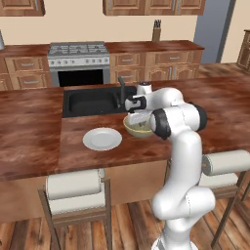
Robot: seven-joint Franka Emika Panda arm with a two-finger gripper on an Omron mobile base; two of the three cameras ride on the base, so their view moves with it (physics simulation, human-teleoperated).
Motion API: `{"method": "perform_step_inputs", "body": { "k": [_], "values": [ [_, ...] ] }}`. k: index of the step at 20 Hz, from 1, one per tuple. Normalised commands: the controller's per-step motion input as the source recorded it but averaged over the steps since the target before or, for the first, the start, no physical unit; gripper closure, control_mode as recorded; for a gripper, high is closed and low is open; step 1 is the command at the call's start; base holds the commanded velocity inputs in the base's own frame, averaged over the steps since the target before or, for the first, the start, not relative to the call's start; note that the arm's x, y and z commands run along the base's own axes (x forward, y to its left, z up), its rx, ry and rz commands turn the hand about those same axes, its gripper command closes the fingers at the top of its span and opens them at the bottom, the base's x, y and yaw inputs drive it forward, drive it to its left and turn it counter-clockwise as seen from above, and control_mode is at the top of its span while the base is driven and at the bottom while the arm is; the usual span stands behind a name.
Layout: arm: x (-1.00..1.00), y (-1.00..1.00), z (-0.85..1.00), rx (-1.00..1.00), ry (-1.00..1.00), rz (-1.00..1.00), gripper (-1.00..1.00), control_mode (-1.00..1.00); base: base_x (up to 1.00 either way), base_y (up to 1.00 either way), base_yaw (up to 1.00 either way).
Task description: Pick the chicken drumstick and lemon wedge from their plates and place them in the bowl. Then put the bowl in the fridge.
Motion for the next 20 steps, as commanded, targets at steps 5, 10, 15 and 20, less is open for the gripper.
{"method": "perform_step_inputs", "body": {
  "k": [5,10,15,20],
  "values": [
    [0.01,0.00,-0.17,0.00,0.00,-0.08,-1.00,-1.00,0.00,0.00,0.00],
    [0.00,-0.01,0.00,0.01,0.00,-0.09,-1.00,-1.00,0.00,0.00,0.00],
    [0.00,-0.01,0.01,0.03,0.00,-0.03,-1.00,-1.00,0.00,0.00,0.00],
    [-0.07,0.00,0.39,0.07,0.00,-0.03,-1.00,-1.00,0.00,0.00,0.00]
  ]
}}
